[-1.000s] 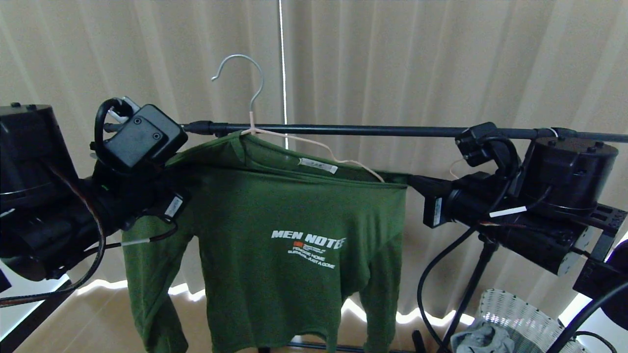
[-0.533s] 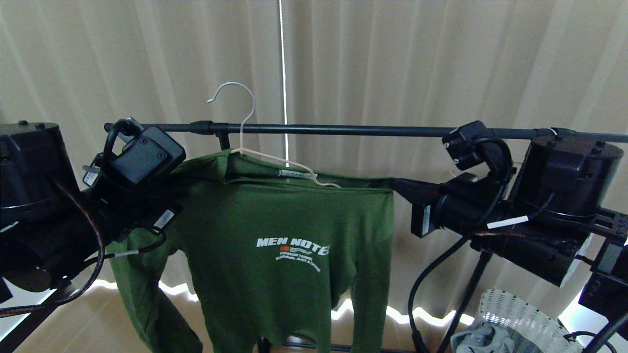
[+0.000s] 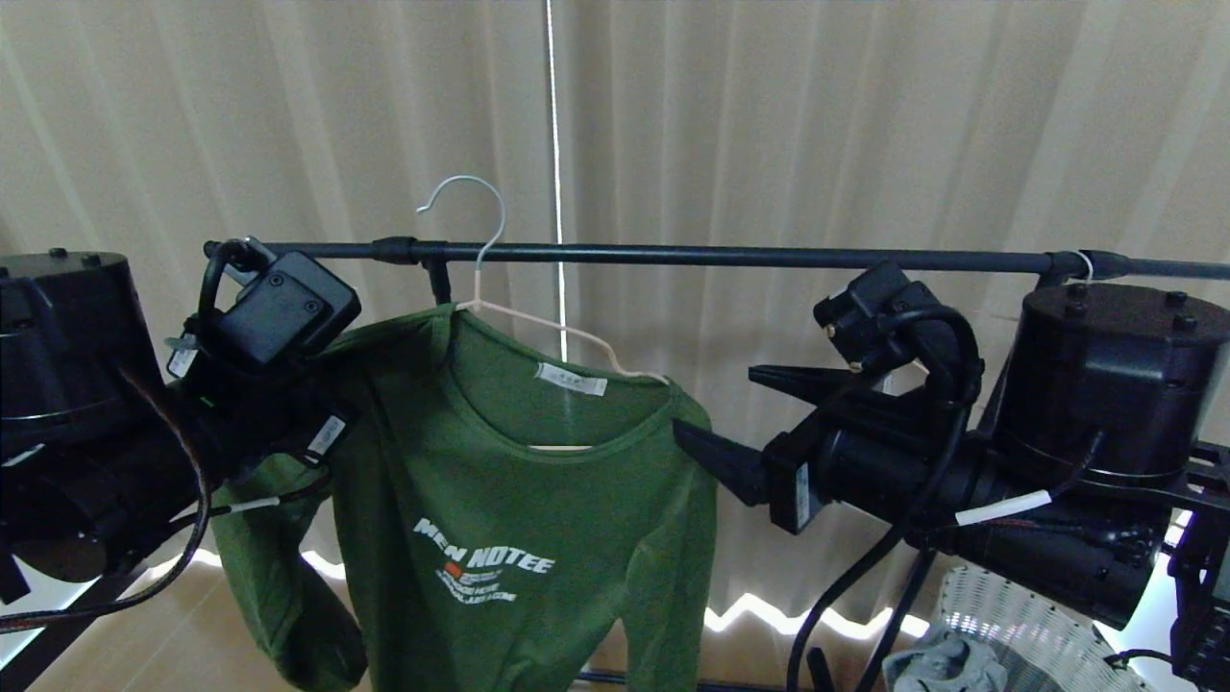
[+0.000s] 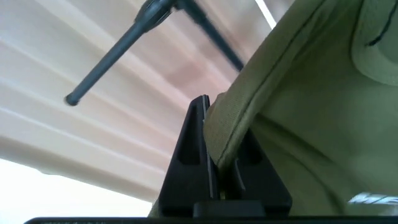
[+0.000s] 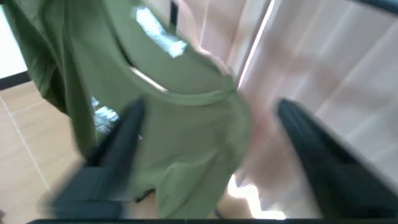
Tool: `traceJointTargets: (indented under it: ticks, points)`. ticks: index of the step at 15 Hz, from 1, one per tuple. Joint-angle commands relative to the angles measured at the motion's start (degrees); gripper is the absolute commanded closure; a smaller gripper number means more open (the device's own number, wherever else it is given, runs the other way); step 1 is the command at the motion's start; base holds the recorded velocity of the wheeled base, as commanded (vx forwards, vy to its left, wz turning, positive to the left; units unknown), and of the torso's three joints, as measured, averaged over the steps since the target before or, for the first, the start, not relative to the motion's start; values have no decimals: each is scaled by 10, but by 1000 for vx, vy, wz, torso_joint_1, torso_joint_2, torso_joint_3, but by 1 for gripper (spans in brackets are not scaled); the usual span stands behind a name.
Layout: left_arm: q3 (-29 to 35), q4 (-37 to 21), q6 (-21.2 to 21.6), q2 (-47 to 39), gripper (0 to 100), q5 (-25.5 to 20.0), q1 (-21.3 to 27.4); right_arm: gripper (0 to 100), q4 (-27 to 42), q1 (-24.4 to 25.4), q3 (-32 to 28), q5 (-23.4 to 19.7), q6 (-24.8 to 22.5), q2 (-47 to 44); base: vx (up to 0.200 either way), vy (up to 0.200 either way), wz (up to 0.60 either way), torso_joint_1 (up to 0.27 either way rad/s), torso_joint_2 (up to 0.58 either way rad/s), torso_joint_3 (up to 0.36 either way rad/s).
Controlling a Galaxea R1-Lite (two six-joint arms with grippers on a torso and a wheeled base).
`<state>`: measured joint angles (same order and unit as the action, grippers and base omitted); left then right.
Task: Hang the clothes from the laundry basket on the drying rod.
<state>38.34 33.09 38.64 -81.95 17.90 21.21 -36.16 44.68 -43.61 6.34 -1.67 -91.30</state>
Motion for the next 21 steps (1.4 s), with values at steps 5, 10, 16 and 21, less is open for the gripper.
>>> traceJointTargets:
  ticks: [5,10,16,21]
  points:
    - [-2,0,-41,2,100,-1,43,0,-22,0,-95,5,-79,-58,0,0,0,0,0,0]
    - [-1,0,-59,4,100,-1,70,0,-16,-7,-143,47,-153,-100,0,0,0,0,0,0]
    - [-17,0,-58,7,100,8,87,100,-15,-7,-159,54,-189,-111,0,0,0,0,0,0]
    - [-11,2,-58,9,100,12,98,100,-16,-6,-158,54,-189,-114,0,0,0,0,0,0]
